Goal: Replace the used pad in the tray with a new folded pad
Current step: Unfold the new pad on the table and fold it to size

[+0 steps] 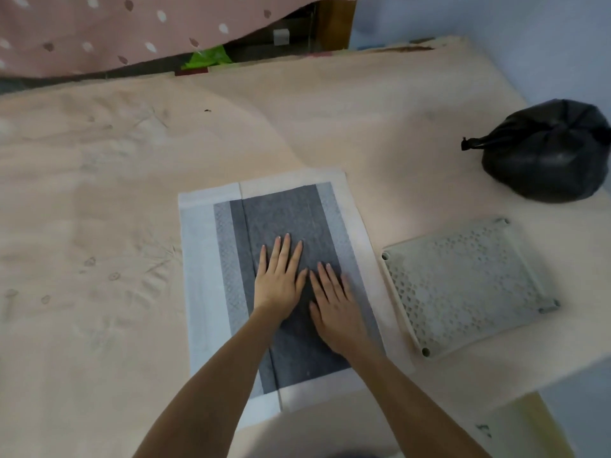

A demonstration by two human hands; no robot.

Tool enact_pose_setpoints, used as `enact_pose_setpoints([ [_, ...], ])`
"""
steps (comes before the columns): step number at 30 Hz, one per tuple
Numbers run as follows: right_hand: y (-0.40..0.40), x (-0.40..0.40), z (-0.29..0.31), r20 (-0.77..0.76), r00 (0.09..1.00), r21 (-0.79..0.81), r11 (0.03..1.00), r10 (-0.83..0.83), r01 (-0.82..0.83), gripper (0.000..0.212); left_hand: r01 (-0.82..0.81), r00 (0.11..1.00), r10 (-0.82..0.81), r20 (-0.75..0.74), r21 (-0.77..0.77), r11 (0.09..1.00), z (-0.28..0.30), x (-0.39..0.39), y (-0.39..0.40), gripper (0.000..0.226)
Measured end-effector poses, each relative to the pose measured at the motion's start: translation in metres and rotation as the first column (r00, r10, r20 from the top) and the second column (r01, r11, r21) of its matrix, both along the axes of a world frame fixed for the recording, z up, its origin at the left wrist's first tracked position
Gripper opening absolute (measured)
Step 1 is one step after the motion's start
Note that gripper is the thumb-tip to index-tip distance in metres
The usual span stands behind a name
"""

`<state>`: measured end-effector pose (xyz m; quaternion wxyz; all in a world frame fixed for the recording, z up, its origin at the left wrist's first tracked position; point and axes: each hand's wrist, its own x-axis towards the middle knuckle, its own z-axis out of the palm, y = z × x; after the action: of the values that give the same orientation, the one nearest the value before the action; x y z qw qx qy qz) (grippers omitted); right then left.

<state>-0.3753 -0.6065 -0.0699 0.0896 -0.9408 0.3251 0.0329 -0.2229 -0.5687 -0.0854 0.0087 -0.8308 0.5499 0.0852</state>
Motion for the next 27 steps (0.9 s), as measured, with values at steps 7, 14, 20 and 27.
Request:
enact_pose_setpoints([
  [7,-0.017,0.017,-0.005,0.125,0.991,0.047,0.998,-0.053,0.048,0.055,-0.078,0.997,0.073,-0.037,-0.166,0.983,0.006,0.001,-0.003,0.058],
  [14,-0.108,0.096,-0.003,-0.004,1.0,-0.023,1.0,0.006,-0.006,0.057,-0.248,0.967,0.241,-0.085,-0.083,0.965,0.008,0.031,-0.059,0.059],
  [20,-0.121,0.095,-0.015,0.038,0.997,-0.022,0.997,-0.068,0.069,0.056,-0.162,0.985,0.16,-0.068,-0.025,0.986,0.003,0.042,-0.056,0.06],
  [27,-0.08,0.081,0.023,0.263,0.913,0.081,0.95,-0.312,0.301,0.05,-0.335,0.942,0.319,-0.099,-0.294,0.895,0.03,0.052,-0.014,0.046],
])
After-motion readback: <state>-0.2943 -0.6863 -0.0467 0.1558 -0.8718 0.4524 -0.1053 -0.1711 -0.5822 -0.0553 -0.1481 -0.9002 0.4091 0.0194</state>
